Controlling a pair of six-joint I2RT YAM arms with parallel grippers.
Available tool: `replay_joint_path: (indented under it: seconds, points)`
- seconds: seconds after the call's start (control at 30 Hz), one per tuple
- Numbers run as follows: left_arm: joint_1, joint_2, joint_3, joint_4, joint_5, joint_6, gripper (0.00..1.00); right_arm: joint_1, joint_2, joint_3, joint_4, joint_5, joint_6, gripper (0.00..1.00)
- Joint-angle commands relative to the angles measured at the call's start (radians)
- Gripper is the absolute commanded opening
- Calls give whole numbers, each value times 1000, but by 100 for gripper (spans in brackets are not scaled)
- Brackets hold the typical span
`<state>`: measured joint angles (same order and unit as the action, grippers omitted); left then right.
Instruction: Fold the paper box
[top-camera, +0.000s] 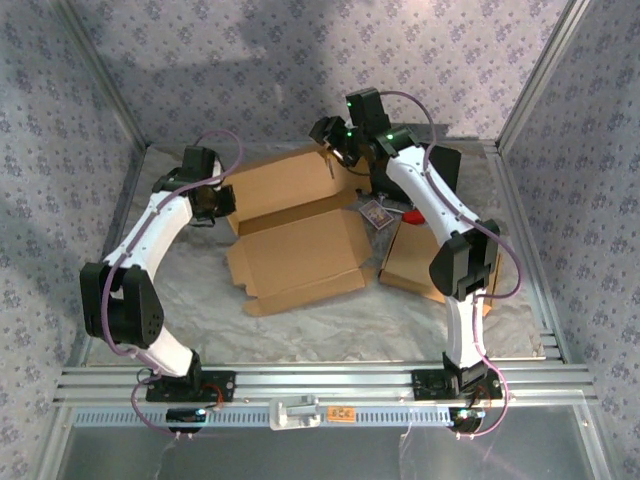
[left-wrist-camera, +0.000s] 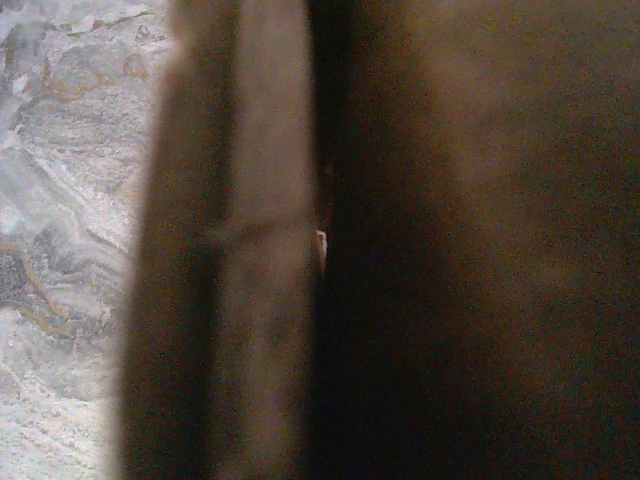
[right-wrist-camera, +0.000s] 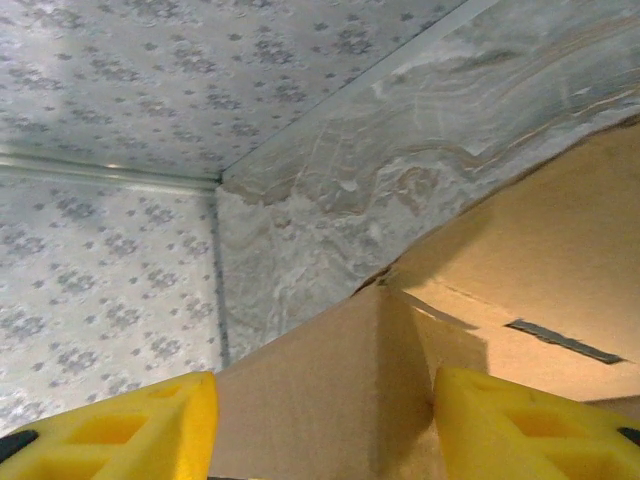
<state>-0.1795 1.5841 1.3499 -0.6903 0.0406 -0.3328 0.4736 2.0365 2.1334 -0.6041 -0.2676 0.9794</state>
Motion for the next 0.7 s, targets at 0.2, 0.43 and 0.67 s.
replay_joint_path:
  seconds: [0.2,0.43,0.67]
  points:
    - [1,40,100,-52,53,4,0,-76,-263,-225,-54,12,-129,54]
    - [5,47,129,-73,66,12,0,-66,-431,-551,-13,80,-150,53]
    - [5,53,148,-88,75,8,0,-75,-381,-613,57,115,-189,58]
